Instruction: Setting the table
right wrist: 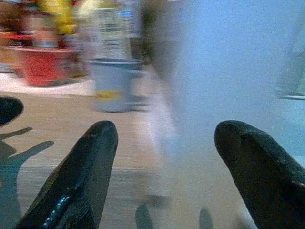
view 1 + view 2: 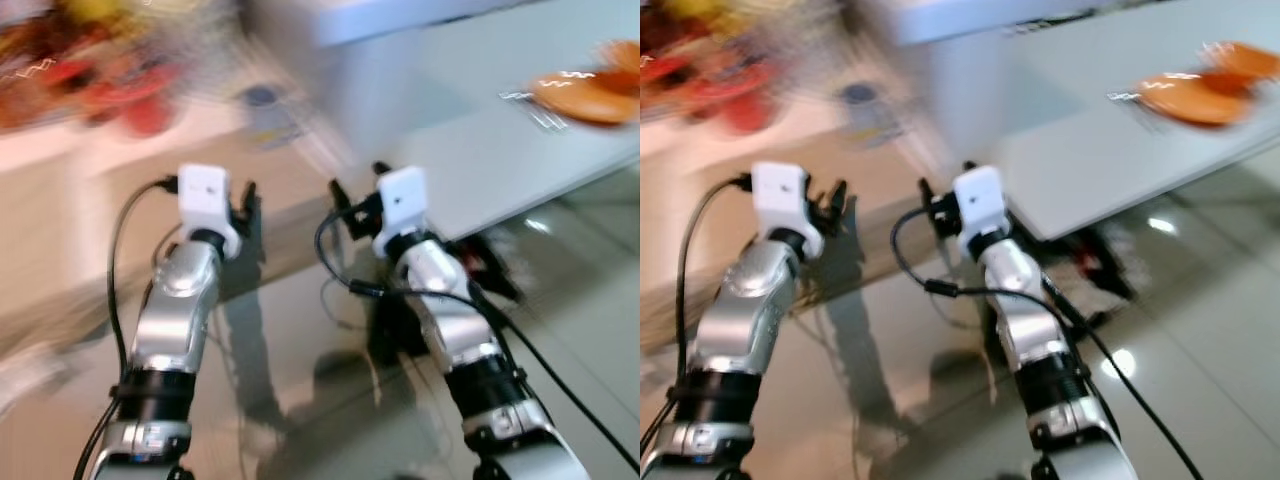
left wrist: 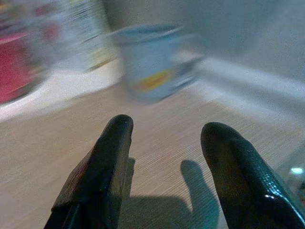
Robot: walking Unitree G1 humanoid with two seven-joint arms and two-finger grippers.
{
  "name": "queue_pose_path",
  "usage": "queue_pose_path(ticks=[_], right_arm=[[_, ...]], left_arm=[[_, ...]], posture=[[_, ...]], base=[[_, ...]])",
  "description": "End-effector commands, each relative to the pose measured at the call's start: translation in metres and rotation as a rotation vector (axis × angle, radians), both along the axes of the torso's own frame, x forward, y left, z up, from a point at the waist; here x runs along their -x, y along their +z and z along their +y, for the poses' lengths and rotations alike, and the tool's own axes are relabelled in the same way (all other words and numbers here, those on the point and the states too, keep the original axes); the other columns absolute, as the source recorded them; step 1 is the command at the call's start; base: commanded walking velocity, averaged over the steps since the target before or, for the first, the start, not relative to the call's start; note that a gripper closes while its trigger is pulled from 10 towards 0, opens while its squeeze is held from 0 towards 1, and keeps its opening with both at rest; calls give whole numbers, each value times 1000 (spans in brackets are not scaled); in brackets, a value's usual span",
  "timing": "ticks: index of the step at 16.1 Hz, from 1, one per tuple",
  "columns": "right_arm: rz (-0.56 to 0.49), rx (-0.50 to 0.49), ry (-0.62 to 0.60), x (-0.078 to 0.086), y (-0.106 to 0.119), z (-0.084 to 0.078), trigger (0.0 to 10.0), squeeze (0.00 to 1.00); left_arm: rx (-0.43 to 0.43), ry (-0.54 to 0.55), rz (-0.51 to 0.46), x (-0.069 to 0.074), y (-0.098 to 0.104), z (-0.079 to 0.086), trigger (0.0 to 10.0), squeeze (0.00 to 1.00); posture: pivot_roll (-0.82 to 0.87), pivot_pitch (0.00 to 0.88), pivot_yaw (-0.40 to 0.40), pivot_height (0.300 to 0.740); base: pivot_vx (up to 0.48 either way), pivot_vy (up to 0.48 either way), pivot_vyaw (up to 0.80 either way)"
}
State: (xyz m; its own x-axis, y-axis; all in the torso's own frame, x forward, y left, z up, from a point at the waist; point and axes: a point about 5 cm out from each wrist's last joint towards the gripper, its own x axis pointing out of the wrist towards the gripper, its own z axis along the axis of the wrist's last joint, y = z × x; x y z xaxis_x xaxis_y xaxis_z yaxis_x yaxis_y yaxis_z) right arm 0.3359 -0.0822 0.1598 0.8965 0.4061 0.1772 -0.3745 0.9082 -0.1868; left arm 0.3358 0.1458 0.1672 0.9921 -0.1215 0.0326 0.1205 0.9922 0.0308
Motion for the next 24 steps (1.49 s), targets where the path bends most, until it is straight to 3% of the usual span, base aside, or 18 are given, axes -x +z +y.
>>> queue_pose_path(ticks=[1,2,6,13,17,24], right_arm=[[-11,-10,-9,0,3,-2,10000,0],[-2,-9,10,2,2,0,10000,0],[38,-50,73,6,0,6,10000,0],[33,-61,58,7,5,2,10000,0],[33,-55,41,7,5,0,10000,0],[50,-48,46,9,-1,1,10000,0]], left_arm=[[6,-10,-5,2,1,-4,10000,0],[37,14,-5,2,2,-2,10000,0],[8,51,-16,3,0,1,10000,0],[-15,60,12,-1,-3,0,10000,0],[-75,34,6,-3,-1,-4,10000,0],[-81,13,-1,-5,1,-3,10000,0]], posture=[[-82,0,46,736],[-82,0,46,736],[-84,0,35,736],[-98,0,45,736],[-99,0,52,736],[-96,0,64,736]], base=[[0,431,0],[0,480,0],[0,447,0],[0,0,390],[0,0,0],[0,0,0]])
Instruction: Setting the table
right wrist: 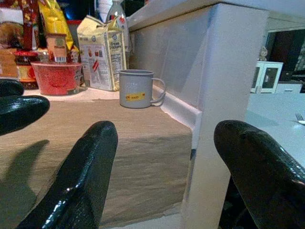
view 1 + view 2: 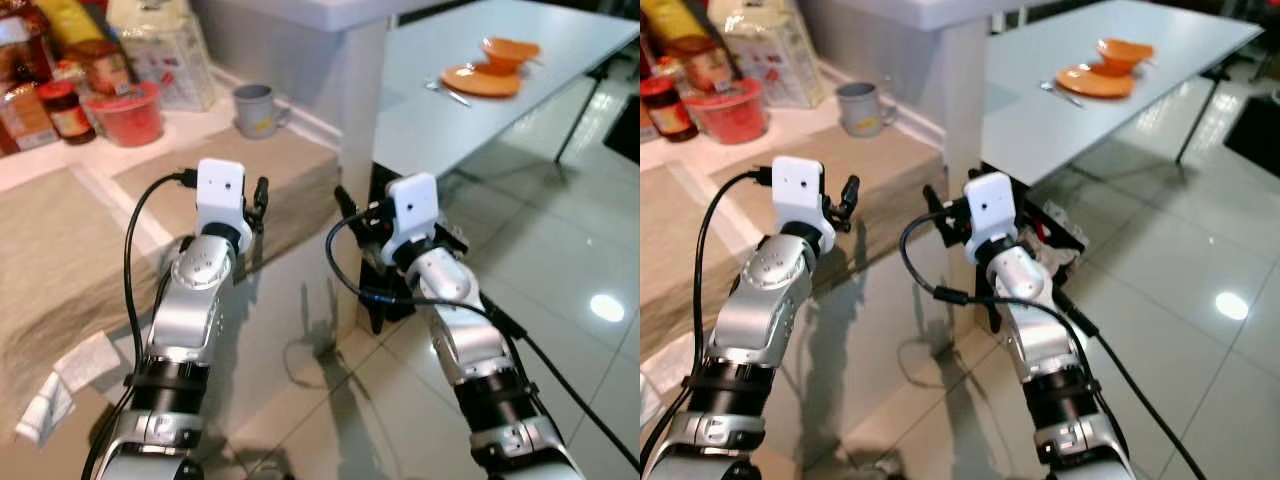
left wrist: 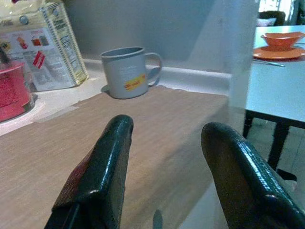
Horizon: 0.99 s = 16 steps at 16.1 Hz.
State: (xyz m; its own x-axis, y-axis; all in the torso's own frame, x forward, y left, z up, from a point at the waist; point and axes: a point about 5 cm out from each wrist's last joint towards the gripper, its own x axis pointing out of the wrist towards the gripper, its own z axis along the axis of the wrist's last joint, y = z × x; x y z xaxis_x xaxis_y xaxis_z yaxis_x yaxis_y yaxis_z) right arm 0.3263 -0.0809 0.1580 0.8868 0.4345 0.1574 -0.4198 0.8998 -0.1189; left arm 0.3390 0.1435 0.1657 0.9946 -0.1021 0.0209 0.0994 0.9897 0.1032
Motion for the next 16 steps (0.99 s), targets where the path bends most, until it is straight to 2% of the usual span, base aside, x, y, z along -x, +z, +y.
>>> queue_pose_path(ticks=[1,9,12,16], right_arm=[[5,7,3,0,0,0,10000,0],[20,16,8,2,-5,-1,10000,0],[-30,67,32,2,1,0,10000,0],[-35,68,-4,-2,3,-7,10000,0]], left_arm=[[-2,-11,-6,-2,3,-1,10000,0],[2,-13,-16,0,3,-2,10000,0],[8,2,-35,0,6,-1,10000,0],[0,-2,-36,0,6,-4,10000,0]], posture=[[-96,0,65,736],[-95,0,62,736],[-97,0,63,736],[-97,0,62,740]], base=[[0,0,0],[0,0,0],[447,0,0],[455,0,0]])
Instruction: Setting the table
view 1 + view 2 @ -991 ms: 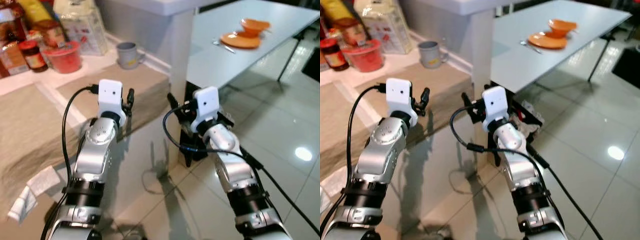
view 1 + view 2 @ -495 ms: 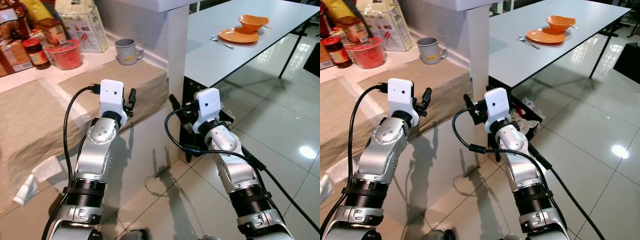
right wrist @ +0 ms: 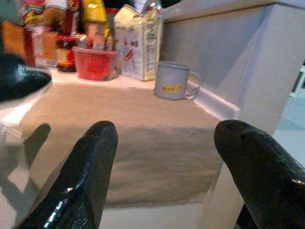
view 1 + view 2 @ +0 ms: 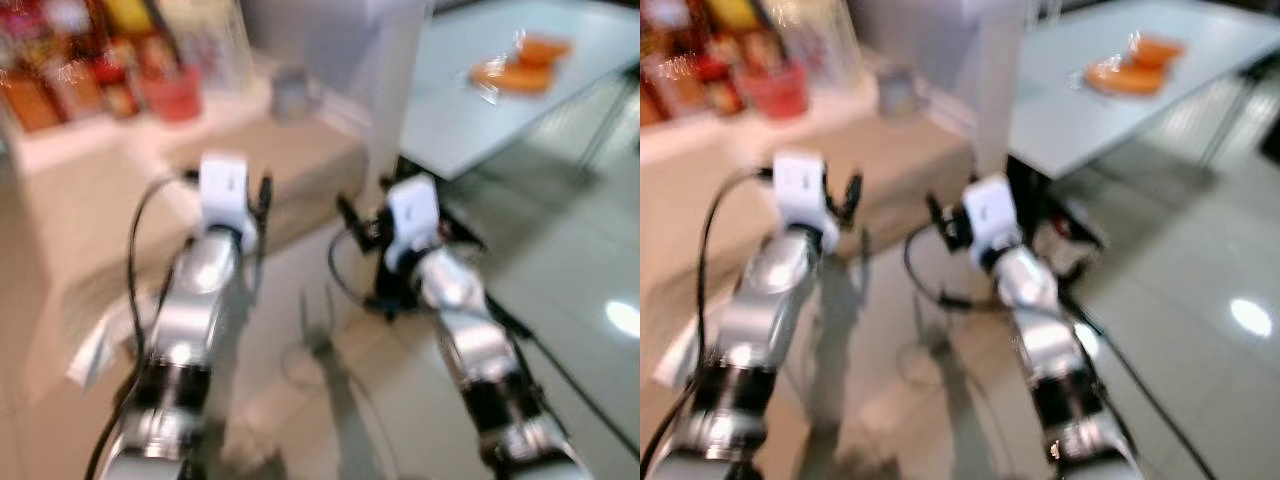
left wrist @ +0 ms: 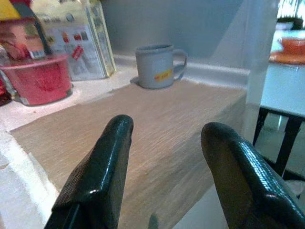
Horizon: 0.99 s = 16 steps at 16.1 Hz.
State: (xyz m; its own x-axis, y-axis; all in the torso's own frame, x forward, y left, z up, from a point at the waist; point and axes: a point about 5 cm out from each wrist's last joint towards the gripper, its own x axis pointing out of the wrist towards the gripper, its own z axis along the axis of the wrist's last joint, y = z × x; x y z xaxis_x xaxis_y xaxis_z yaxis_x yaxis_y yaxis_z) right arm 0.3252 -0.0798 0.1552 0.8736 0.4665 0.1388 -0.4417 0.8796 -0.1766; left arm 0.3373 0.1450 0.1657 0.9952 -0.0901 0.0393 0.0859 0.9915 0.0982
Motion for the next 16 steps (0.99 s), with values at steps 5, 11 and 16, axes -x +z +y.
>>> queue_pose_path(ticks=[5,11,16], right_arm=[[-9,4,-38,-3,3,-8,10000,0],[-13,-23,-143,5,0,-35,10000,0],[27,-80,-309,43,-26,-69,10000,0]], left_arm=[[-15,-11,-6,-3,4,-6,10000,0],[34,-8,-16,3,2,5,10000,0],[121,-19,30,30,-20,15,10000,0]], posture=[[-100,0,63,740],[-109,0,74,740],[-144,0,119,740]], base=[[273,0,0],[0,0,0],[0,0,0]])
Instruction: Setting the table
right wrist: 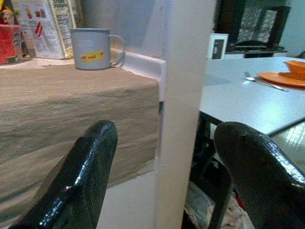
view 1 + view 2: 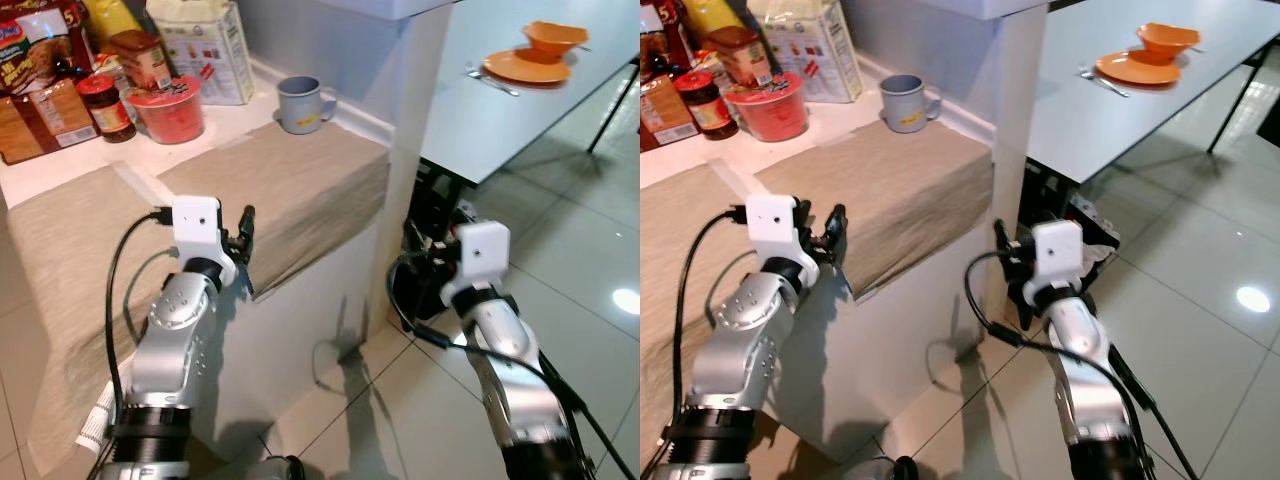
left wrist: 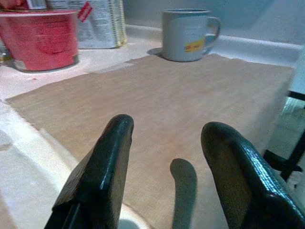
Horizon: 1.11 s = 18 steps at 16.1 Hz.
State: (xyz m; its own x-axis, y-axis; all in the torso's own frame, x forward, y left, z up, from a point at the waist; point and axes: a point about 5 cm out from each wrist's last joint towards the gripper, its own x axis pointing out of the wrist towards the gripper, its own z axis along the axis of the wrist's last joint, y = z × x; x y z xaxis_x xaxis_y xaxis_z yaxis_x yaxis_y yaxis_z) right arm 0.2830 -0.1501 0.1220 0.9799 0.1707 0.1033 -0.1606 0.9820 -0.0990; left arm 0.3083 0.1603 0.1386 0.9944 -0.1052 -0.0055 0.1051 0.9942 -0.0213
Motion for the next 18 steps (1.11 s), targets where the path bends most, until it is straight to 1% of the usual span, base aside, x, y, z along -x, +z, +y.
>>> queue_pose_path(ticks=[1,3,5,6,7,8,9,10,12,13,14,15,16,17,18], right_arm=[[-39,-12,-4,6,6,2,10000,0],[-52,8,-3,8,8,3,10000,0],[-50,11,-11,8,7,1,10000,0],[-38,5,-28,14,3,-5,10000,0],[7,3,-47,26,-9,-14,10000,0],[42,24,-40,37,-19,-20,10000,0],[56,44,-33,46,-25,-25,10000,0],[59,39,-39,48,-25,-28,10000,0],[54,51,-37,48,-25,-29,10000,0],[30,56,-25,47,-23,-28,10000,0],[-11,52,-35,48,-20,-28,10000,0],[-61,60,-45,50,-19,-29,10000,0],[-76,64,-46,51,-18,-30,10000,0],[-65,72,-76,53,-29,-36,10000,0],[-35,85,-104,53,-41,-41,10000,0]], left_arm=[[19,3,-33,0,8,-2,10000,0],[23,-5,-45,-1,11,-6,10000,0],[18,-3,-45,1,9,-7,10000,0],[17,-2,-25,10,2,-2,10000,0],[-9,-14,11,25,-10,6,10000,0],[-29,-23,40,38,-20,13,10000,0],[-26,-36,65,51,-28,20,10000,0],[2,-32,72,57,-30,24,10000,0],[-14,-28,56,56,-26,20,10000,0],[-11,-24,31,54,-22,17,10000,0],[-34,24,-12,56,-20,20,10000,0],[-119,43,-87,63,-22,24,10000,0],[-159,43,-116,67,-22,25,10000,0],[-258,95,-116,69,-40,33,10000,0],[-309,127,-68,71,-59,38,10000,0]], posture=[[-152,0,120,740],[-158,0,118,740],[-161,0,119,740],[-162,0,122,740],[-161,0,125,740],[-161,0,128,740],[-163,0,127,740],[-162,0,128,740],[-158,0,127,740],[-158,0,125,740],[-159,0,121,740],[-158,0,116,740],[-158,0,114,740],[-151,0,110,740],[-160,0,104,740]], base=[[0,0,0],[0,0,0],[0,0,0],[0,0,0],[0,0,0],[0,0,0],[0,0,0],[0,0,0],[0,0,0],[0,0,0],[0,0,0],[0,0,0],[0,0,0],[0,0,0],[0,0,0]])
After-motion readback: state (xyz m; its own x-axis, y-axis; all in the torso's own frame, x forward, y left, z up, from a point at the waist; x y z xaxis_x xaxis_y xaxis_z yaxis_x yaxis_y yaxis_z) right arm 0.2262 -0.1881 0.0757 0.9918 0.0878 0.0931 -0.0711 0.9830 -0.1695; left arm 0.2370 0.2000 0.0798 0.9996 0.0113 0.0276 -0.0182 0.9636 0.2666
